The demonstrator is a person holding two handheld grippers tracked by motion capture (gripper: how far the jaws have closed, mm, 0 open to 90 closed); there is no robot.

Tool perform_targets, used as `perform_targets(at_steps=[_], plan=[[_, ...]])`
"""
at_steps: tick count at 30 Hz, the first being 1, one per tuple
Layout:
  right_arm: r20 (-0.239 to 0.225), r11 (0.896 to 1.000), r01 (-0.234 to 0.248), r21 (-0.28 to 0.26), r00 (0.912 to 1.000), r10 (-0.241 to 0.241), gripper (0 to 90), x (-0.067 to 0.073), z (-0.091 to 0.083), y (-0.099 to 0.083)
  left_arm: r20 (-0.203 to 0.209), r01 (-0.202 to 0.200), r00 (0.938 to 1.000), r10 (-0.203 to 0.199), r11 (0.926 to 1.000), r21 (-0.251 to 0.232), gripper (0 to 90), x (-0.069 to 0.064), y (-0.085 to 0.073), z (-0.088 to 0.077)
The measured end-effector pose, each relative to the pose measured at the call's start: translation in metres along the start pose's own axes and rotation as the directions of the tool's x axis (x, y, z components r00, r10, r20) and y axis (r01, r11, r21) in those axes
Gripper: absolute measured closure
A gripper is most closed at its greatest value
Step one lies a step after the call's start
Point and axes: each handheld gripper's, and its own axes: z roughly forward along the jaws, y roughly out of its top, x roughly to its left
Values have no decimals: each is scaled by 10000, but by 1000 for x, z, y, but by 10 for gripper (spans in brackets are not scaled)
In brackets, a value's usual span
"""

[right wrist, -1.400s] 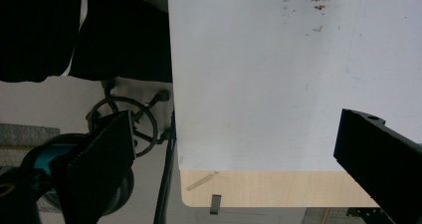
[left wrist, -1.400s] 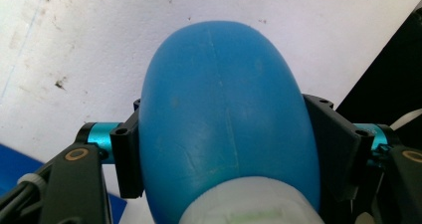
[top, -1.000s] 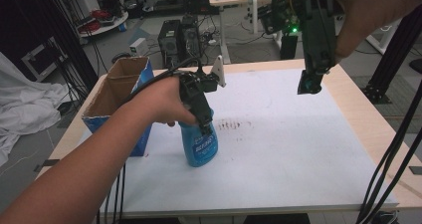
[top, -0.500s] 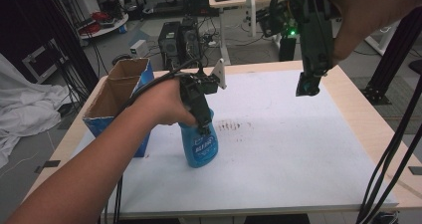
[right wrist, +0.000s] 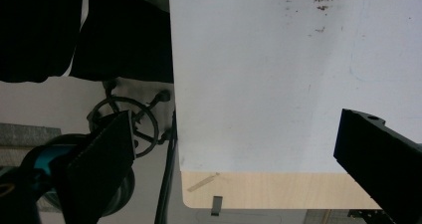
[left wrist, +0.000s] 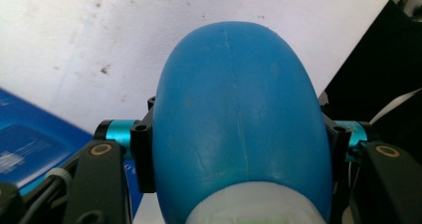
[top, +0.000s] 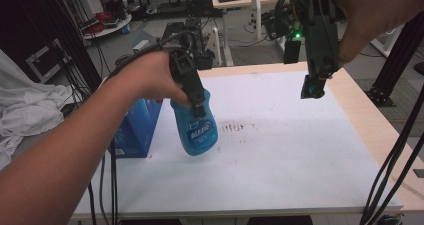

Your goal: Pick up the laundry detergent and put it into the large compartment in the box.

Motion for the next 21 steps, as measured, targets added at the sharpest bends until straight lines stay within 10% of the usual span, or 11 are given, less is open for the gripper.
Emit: perform_targets(at_steps=[21], plan=[[-119,10000,-18,-5,9999,18,18,-7,5,4,-91,1616,9867,-1622,9857,-468,378,52,-43,-103]])
